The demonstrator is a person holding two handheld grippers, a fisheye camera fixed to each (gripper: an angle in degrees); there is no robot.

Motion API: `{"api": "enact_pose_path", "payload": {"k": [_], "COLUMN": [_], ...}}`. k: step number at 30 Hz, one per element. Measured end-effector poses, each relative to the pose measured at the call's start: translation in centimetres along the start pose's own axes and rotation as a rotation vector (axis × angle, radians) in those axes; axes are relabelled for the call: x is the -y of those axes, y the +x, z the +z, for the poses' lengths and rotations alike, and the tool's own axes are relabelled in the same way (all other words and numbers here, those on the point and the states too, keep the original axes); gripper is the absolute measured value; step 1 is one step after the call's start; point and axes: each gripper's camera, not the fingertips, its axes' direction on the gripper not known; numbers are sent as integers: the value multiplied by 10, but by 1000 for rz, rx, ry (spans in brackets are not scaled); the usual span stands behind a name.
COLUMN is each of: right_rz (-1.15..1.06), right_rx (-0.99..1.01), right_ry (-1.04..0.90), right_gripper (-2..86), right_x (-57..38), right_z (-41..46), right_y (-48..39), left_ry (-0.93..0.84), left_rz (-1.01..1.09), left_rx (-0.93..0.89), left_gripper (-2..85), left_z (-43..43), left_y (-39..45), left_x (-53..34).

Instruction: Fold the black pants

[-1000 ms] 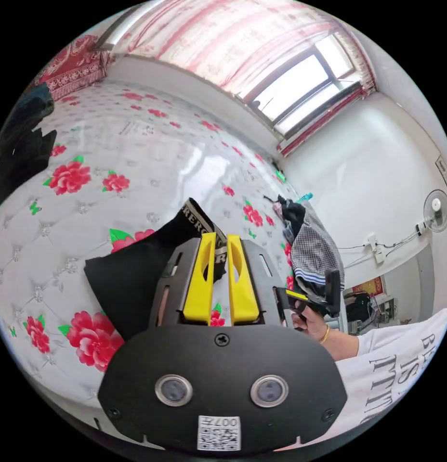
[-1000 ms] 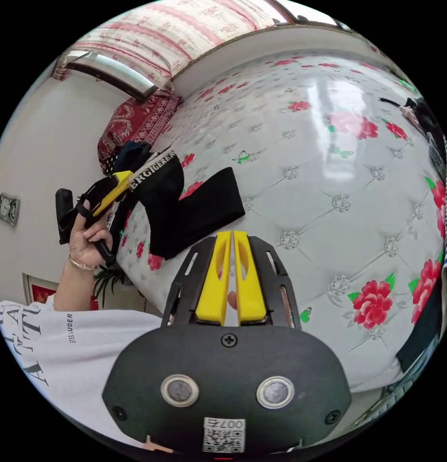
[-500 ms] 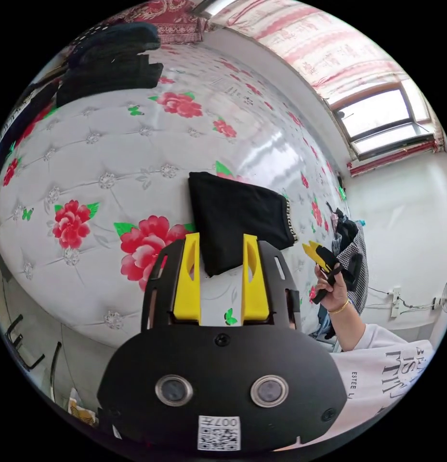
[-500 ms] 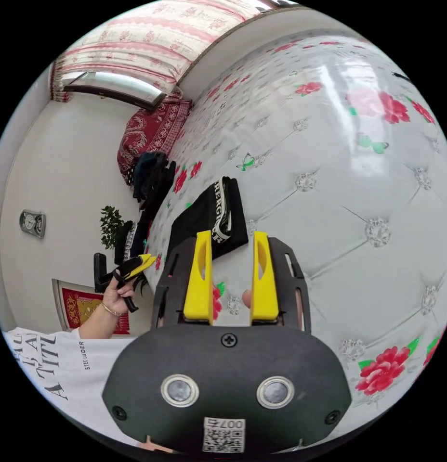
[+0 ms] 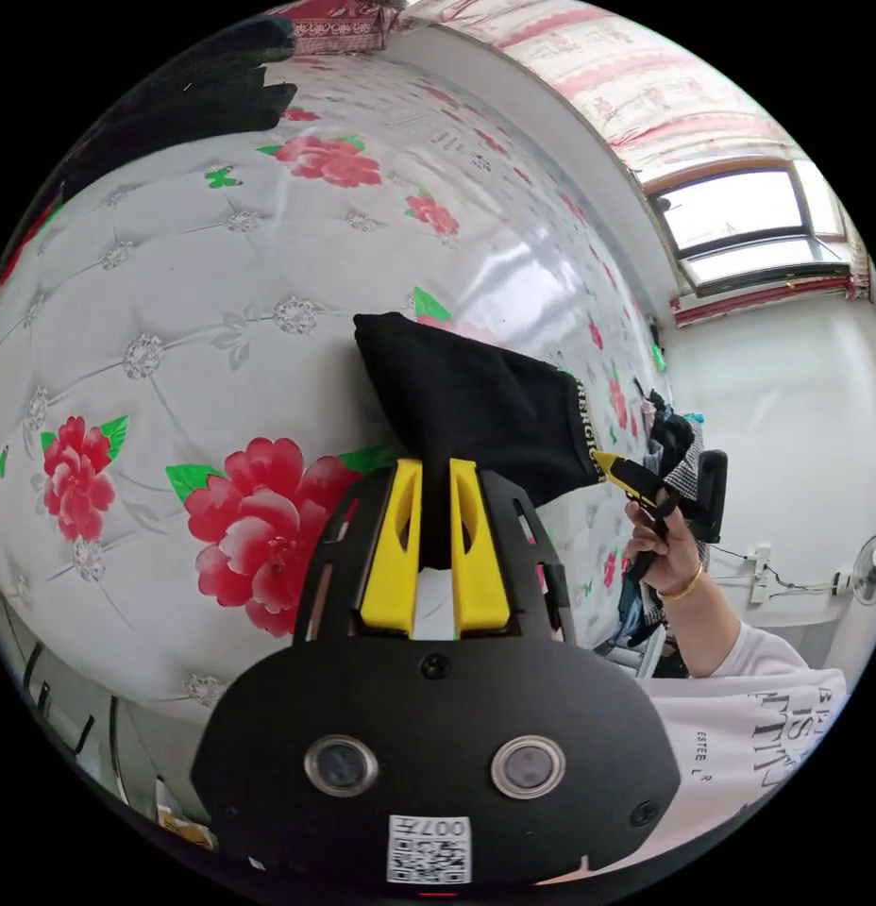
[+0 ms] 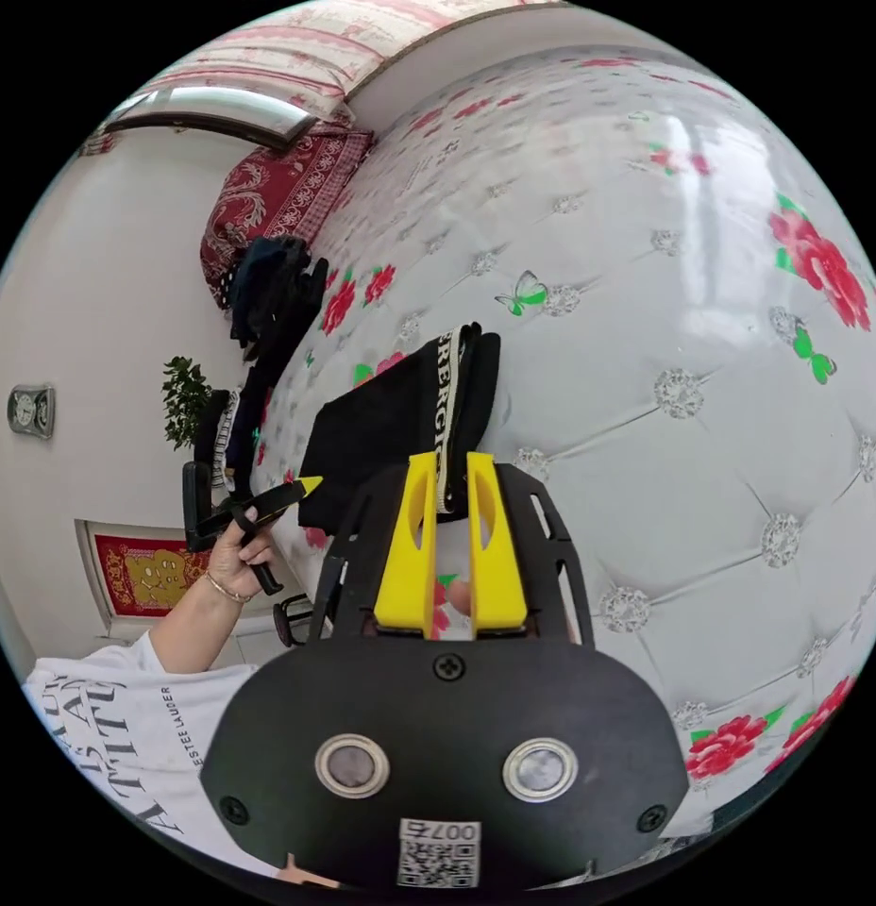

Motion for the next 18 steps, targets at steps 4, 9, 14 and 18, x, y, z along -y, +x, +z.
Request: {"api": "enact_pose_path", "payload": {"k": [4, 9, 14, 18], "right_rz": [-45, -230, -377, -497], "right_rx": [38, 66, 200, 296], "right_ry": [13, -12, -38, -61], "right_gripper": [37, 23, 14, 11], "right_x": [-8, 5, 46, 82], "right_z": [-5, 29, 84, 140], "right_y": [-51, -169, -285, -384], "left_ry": [31, 152, 404, 558], "left_rz": [42, 84, 32, -20], "left_rx": [-83, -88, -42, 2], "left_gripper": [49, 49, 49, 49], "left_z": [-59, -163, -318, -403], "left_y": [-11, -43, -115, -165], "left_x": [-18, -38, -65, -94]}}
